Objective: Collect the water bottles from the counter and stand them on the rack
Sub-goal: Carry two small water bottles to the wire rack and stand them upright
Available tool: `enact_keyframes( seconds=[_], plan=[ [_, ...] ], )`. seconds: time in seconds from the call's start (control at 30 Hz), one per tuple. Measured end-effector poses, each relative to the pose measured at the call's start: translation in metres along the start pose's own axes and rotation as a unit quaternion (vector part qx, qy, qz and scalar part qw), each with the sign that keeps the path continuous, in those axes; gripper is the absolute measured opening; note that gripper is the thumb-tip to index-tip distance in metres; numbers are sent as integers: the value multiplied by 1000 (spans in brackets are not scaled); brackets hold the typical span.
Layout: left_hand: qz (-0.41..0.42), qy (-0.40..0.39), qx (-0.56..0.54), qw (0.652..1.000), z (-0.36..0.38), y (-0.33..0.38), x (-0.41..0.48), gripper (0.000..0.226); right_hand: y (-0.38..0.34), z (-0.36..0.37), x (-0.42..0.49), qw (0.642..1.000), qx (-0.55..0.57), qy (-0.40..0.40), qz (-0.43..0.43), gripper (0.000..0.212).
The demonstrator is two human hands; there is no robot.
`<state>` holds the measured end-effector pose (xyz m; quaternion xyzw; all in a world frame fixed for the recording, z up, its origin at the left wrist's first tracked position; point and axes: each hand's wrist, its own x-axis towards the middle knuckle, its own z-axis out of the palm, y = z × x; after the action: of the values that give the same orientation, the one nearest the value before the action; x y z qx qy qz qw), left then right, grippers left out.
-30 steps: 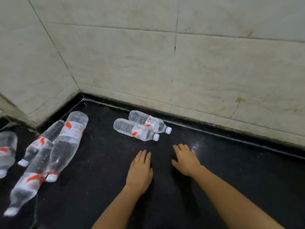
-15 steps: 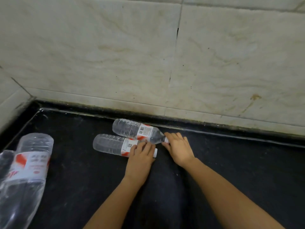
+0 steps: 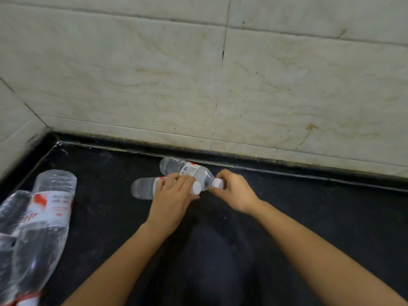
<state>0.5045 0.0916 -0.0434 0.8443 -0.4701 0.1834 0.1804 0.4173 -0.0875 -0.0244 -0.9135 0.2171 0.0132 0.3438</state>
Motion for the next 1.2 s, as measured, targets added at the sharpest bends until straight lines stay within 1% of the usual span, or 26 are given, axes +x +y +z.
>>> enact_keyframes(
  seconds=[0.1, 0.17, 0.27, 0.33, 0.47, 0.63, 0.8, 0.9, 1.0, 1.07, 1.2],
  plan=[
    [-44, 23, -54, 997, -25, 18, -2, 36, -16, -28, -25, 998, -37, 38, -28, 26],
    [-91, 39, -105, 990, -38, 34, -4, 38, -23, -46, -44, 995, -52, 64, -49, 27],
    [-172, 55, -214, 960, -53, 63, -10, 42, -23, -70, -78, 993, -54, 95, -41, 28],
    [-192, 46, -271, 942, -61, 92, -16, 42, -12, -85, -107, 993, -57, 106, -16, 28],
    [-169, -1, -356, 919, -71, 175, -28, 42, 29, -123, -181, 989, -47, 127, 57, 31],
    [-95, -53, -398, 911, -80, 283, -37, 28, 81, -180, -297, 977, -27, 178, 118, 28],
    [-44, -48, -423, 904, -110, 402, -44, 29, 124, -236, -419, 958, -18, 258, 124, 20],
    [-29, -54, -450, 891, -125, 475, -50, 29, 153, -267, -493, 945, -29, 302, 122, 23],
    [-26, -71, -488, 869, -133, 540, -52, 29, 181, -294, -558, 925, -43, 352, 138, 33],
    [-25, -90, -517, 851, -136, 578, -49, 30, 196, -313, -595, 914, -58, 371, 150, 33],
    [31, -123, -554, 823, -144, 650, -30, 30, 223, -355, -657, 902, -87, 390, 163, 38]
  ],
)
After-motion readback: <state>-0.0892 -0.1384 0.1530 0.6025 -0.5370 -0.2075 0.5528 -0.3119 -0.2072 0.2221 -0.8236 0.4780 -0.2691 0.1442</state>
